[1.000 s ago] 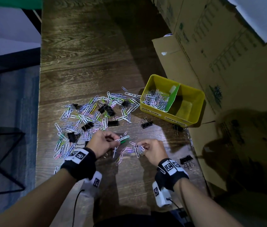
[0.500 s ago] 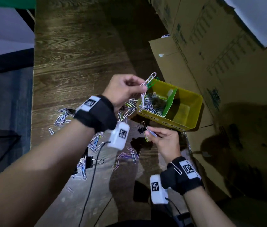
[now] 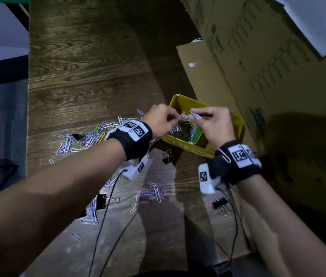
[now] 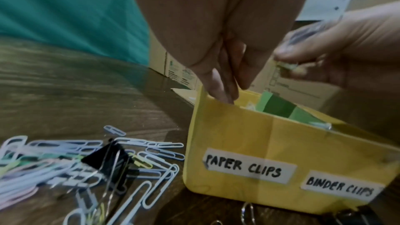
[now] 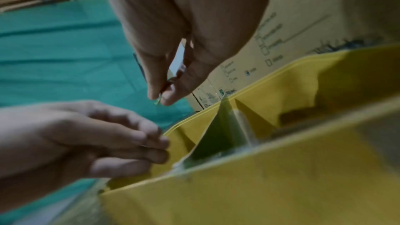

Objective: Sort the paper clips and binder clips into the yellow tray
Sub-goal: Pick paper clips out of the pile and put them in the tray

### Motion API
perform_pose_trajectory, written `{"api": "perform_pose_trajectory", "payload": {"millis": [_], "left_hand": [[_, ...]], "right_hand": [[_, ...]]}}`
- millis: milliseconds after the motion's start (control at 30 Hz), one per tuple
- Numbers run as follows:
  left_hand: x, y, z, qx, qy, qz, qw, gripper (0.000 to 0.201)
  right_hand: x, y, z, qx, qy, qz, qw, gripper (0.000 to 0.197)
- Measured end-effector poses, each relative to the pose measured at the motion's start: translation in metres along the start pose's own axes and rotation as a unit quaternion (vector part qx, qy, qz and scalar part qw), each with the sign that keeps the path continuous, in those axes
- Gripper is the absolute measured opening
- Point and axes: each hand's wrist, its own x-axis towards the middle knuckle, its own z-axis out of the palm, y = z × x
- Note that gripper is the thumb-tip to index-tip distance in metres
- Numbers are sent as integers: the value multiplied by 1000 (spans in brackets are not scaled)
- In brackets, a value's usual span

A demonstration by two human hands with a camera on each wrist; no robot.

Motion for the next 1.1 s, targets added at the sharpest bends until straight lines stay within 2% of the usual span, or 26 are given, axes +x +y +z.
{"api": "perform_pose_trajectory", "payload": {"millis": [67,167,233,300,333,400,467,533,633,700,733,767,833,900,967,1033,1100], "left_hand": [[-12,-7,-3,-61,71,-13,996,15],[-34,-20,-7,-147,149,-43,977,13],[-51,-33,-8,-179,135,-63,973,11],[-72,-49,-9,-174,82,-74,979,11],[-85,-58,-10,-144,56,-74,985,11],[-113,-80,-15,-43,11,-57,997,10],[-141,-101,-19,49,-31,-34,998,13],[-167,-121,-23,129,-84,-33,988,17],[-198,-144,-18,224,-148,-50,962,33],[-215,-157,-10,229,-134,-71,961,44],[-221,-165,-6,217,-105,-86,967,47],[-225,-171,-2,198,-65,-102,973,49],[-232,-184,4,155,4,-134,979,52],[-236,-188,11,143,18,-166,975,55],[-237,-184,16,154,-4,-191,969,63],[-234,-179,19,161,-14,-200,966,65],[-231,-177,21,160,-15,-198,967,59]], "right_hand": [[17,-2,7,-111,-25,-16,993,18],[36,-2,23,-302,-89,-54,948,17],[43,1,32,-396,-156,-48,904,20],[42,6,38,-452,-223,-36,863,32],[39,8,39,-461,-236,-29,855,40],[30,8,40,-454,-228,-33,860,47],[16,6,42,-439,-204,-69,872,36],[0,2,48,-422,-170,-111,883,27],[-30,-2,61,-383,-110,-185,898,25],[-50,-3,73,-353,-120,-207,905,26],[-62,-2,81,-342,-154,-208,903,25],[-73,0,89,-335,-203,-210,896,25],[-98,10,110,-335,-312,-221,861,24],[-120,25,135,-342,-389,-242,820,25],[-138,38,158,-370,-427,-259,783,32],[-151,46,175,-415,-436,-268,752,40],[-159,50,186,-439,-432,-269,740,43]]}}
